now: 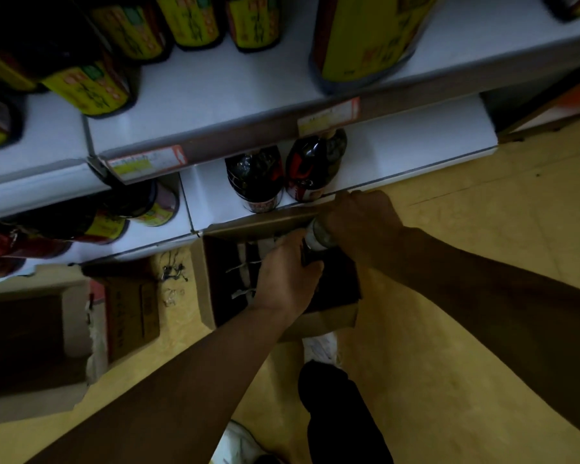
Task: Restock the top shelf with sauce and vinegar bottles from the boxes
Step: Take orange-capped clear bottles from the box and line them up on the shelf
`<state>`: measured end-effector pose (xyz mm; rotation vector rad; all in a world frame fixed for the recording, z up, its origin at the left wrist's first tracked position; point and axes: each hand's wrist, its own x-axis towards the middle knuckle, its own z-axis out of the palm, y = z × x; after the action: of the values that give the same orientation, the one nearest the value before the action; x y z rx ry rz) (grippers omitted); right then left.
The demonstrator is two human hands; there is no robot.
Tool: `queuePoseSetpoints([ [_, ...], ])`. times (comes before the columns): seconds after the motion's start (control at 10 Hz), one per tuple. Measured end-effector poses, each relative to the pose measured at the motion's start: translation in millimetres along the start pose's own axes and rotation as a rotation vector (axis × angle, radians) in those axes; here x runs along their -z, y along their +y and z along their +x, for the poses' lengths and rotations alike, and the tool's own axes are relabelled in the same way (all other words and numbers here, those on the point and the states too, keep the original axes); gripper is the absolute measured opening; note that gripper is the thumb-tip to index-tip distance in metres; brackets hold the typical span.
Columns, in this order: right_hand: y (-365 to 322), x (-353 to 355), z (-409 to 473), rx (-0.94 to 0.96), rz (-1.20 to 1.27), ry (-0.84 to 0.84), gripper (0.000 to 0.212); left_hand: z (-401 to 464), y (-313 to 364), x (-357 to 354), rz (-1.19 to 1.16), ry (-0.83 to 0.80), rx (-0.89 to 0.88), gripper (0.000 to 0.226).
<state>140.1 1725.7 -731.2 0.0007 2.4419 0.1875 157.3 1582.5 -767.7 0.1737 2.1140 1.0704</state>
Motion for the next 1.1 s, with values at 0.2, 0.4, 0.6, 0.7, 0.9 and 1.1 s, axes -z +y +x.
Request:
queuePoseSetpoints([
  [0.2,-8.6,83.2,-85.4,0.059,0.001,0.223,0.024,-52.1,49.9,44.4,0.057,-0.006,-0.106,0.077],
  [0.4,-5.7,178.3,-171.3,0.042,0.077,0.411,0.009,-110.9,107.5,102.5,0.013,-0.015,-0.252,0.091],
  [0.6,-17.4,279.6,-261.0,0.087,0.175,0.611,0.019,-177.4,165.5,158.3,-0.032,0.095,-0.432,0.074],
  [0.7,-23.3,323.2,-303.7,0.127,0.185,0.683,0.018,-211.0,199.6,179.3,-0.062,0.167,-0.497,0.071],
  [0.9,-31.0,397.2,-381.8,0.152,0.246,0.806,0.014,-278.5,259.8,220.1,-0.113,0.191,-0.567,0.067],
  [1.1,-32.7,469.1,-444.4,0.147,0.3,0.955,0.023,-342.3,318.8,258.2,-0.163,0.209,-0.648,0.064],
])
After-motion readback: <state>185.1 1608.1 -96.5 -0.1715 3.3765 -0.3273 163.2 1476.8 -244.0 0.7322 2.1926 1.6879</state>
